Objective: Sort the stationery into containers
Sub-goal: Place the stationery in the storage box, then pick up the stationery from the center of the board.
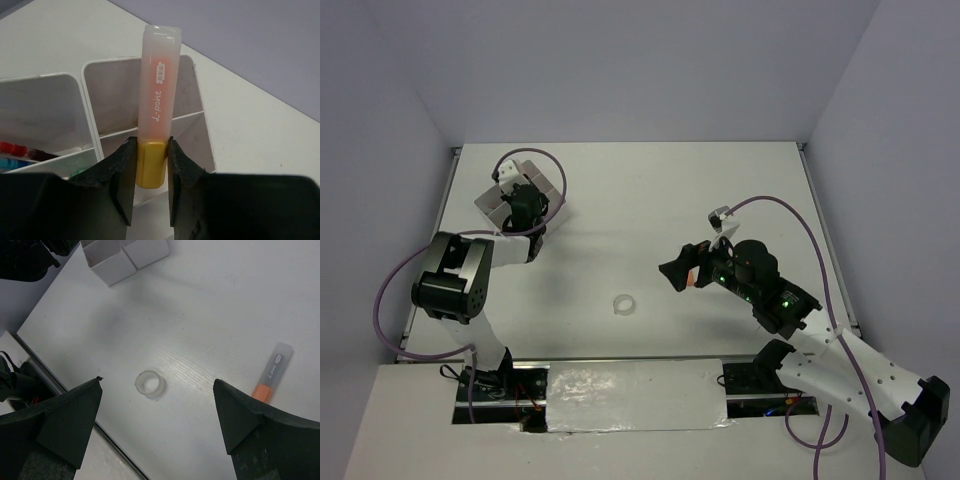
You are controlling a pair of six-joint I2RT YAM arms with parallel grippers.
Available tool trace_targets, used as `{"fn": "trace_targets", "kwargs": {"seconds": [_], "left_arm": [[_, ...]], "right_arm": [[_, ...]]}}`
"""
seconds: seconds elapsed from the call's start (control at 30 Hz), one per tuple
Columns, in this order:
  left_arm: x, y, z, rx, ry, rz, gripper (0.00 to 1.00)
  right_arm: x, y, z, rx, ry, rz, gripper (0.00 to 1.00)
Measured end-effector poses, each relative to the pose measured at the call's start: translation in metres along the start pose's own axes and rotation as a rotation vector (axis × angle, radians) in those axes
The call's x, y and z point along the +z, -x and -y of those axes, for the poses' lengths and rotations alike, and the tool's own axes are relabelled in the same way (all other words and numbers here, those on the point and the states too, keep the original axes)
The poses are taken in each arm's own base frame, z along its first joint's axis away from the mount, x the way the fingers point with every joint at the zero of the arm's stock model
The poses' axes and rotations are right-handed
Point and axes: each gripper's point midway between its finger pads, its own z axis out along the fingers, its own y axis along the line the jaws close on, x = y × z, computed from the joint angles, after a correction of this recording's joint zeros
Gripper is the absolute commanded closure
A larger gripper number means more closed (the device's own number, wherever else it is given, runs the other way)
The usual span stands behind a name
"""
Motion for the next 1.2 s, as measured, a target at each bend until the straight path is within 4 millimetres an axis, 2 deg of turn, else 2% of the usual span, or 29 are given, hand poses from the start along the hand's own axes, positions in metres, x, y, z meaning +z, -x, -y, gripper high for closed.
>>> {"fn": "trace_targets", "kwargs": {"seconds": [0.17,0.3,0.37,0.47,0.8,0.83,0.9,0.93,0.97,1.03,1.13,1.2], "left_arm": [[0.0,0.0,-0.001,-0.002,0.003,0.001,0.7],[0.0,0.0,-0.001,-0.002,0.004,0.002,0.59],[0.0,0.0,-0.002,-0.002,0.006,0.003,0.57],[0.0,0.0,-0.002,-0.001,0.009,0.003,0.46],[-0.002,0.0,-0.001,-0.006,-0.002,0.005,0.42],[-0.003,0.0,-0.001,-0.007,-0.007,0.005,0.4],[-0.008,0.005,0.002,-0.011,-0.024,0.001,0.28],[-0.012,0.01,0.005,-0.014,-0.039,0.001,0.22],[-0.016,0.017,0.01,-0.02,-0.053,0.005,0.11],[-0.027,0.041,0.023,-0.041,-0.084,0.019,0.03],[-0.05,0.088,0.054,-0.091,-0.165,0.026,0.01],[-0.074,0.126,0.074,-0.138,-0.24,0.033,0.01]], "right_arm": [[0.0,0.0,0.0,0.0,0.001,0.002,0.0],[-0.001,0.002,-0.001,-0.002,0.003,0.007,0.0],[-0.002,0.002,-0.001,-0.004,0.005,0.01,0.0],[-0.002,0.003,-0.001,-0.004,0.005,0.011,0.0],[-0.001,0.001,0.0,-0.004,0.002,0.004,0.0],[0.001,-0.001,0.001,-0.004,-0.003,-0.004,0.0],[0.006,-0.006,0.005,-0.002,-0.024,-0.026,0.0],[0.011,-0.012,0.011,0.002,-0.05,-0.058,0.0],[0.015,-0.015,0.016,0.005,-0.073,-0.078,0.0],[0.026,-0.022,0.031,0.018,-0.139,-0.136,0.0],[0.041,-0.04,0.062,0.046,-0.273,-0.254,0.0],[0.047,-0.053,0.081,0.057,-0.356,-0.325,0.0]]}}
